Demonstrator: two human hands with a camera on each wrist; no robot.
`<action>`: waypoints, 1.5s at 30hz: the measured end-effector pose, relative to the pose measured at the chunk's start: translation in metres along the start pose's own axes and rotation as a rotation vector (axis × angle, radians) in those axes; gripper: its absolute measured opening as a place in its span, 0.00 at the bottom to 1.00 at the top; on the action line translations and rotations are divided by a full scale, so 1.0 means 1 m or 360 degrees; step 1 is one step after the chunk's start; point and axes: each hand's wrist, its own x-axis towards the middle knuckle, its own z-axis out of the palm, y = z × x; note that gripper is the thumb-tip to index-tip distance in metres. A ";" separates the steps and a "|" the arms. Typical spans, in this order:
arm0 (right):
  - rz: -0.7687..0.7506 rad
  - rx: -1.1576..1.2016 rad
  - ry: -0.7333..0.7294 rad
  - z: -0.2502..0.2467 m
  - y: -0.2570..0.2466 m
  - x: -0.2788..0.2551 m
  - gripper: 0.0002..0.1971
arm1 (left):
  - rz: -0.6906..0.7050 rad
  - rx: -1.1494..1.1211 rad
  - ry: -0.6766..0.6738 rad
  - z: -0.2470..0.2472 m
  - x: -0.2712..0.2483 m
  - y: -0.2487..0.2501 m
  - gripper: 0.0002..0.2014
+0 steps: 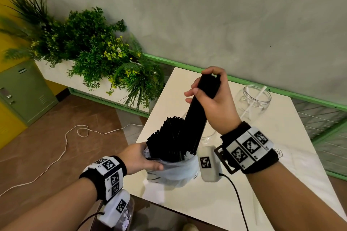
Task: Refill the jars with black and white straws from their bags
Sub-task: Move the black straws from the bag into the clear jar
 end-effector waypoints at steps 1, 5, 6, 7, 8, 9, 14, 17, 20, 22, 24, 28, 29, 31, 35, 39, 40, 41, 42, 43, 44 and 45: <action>0.0005 0.0015 0.0020 -0.002 -0.003 0.002 0.21 | 0.0011 0.0001 -0.0001 0.000 0.000 0.001 0.41; -0.0007 0.0032 0.0045 -0.011 -0.011 0.007 0.21 | 0.0010 0.0027 0.0012 -0.002 -0.001 0.004 0.43; -0.0009 0.0018 0.0035 -0.012 -0.013 0.008 0.21 | -0.0002 0.0032 0.0005 -0.002 -0.002 0.005 0.44; -0.0013 0.0004 0.0029 -0.014 -0.014 0.008 0.21 | -0.0007 0.0027 0.0000 -0.002 -0.002 0.006 0.45; -0.0020 -0.0006 0.0030 -0.015 -0.014 0.008 0.21 | -0.0006 0.0021 -0.0002 -0.002 -0.002 0.007 0.45; -0.0029 -0.0012 0.0038 -0.016 -0.015 0.008 0.21 | 0.0003 0.0023 -0.0001 -0.002 -0.002 0.007 0.47; -0.0105 -0.0040 0.0178 -0.030 -0.018 0.014 0.21 | 0.0004 0.0048 0.0000 -0.001 0.000 0.001 0.51; -0.0324 -0.0009 0.0489 -0.037 -0.016 0.018 0.21 | 0.0028 0.0050 -0.0008 -0.001 0.001 -0.001 0.52; -0.0494 -0.0043 0.0721 -0.036 -0.001 0.018 0.21 | 0.0025 0.0046 -0.0016 -0.001 0.002 0.000 0.54; -0.0482 -0.0135 0.0781 -0.032 0.019 0.015 0.21 | 0.0030 0.0027 -0.0028 0.000 0.001 -0.001 0.53; -0.0408 -0.0222 0.0810 -0.028 0.039 0.011 0.22 | 0.0032 0.0018 -0.0032 0.000 0.001 -0.001 0.52; -0.0313 -0.0403 0.0732 -0.023 0.076 0.003 0.22 | 0.0011 0.0029 -0.0022 0.001 0.001 -0.002 0.53; -0.0298 -0.0462 0.0674 -0.023 0.086 0.001 0.22 | 0.0007 0.0031 -0.0022 0.001 0.001 -0.003 0.53; -0.0229 -0.0568 0.0555 -0.026 0.107 -0.002 0.20 | 0.0001 0.0022 -0.0038 0.002 0.001 -0.003 0.52; -0.0019 -0.0939 0.0345 -0.039 0.143 -0.006 0.12 | 0.0004 0.0007 -0.0072 0.001 0.001 -0.002 0.50; 0.0032 -0.1032 0.0408 -0.049 0.158 -0.004 0.11 | -0.0004 -0.0042 -0.0068 0.002 0.000 -0.002 0.50; 0.0065 -0.0996 0.0414 -0.051 0.158 -0.001 0.11 | -0.0005 -0.0054 -0.0070 0.002 0.000 -0.002 0.50; 0.0113 -0.0951 0.0410 -0.053 0.158 0.001 0.11 | -0.0006 -0.0060 -0.0073 0.002 0.000 -0.001 0.49; 0.0160 -0.0908 0.0401 -0.055 0.158 0.004 0.11 | -0.0009 -0.0062 -0.0072 0.001 0.001 0.000 0.48; 0.0194 -0.0879 0.0395 -0.057 0.157 0.007 0.11 | -0.0009 -0.0061 -0.0070 0.001 0.001 0.001 0.48; 0.0212 -0.0869 0.0383 -0.059 0.156 0.010 0.11 | -0.0011 -0.0058 -0.0067 0.001 0.001 0.001 0.49; 0.0223 -0.0872 0.0365 -0.061 0.156 0.012 0.11 | -0.0012 -0.0049 -0.0066 0.001 0.001 0.001 0.50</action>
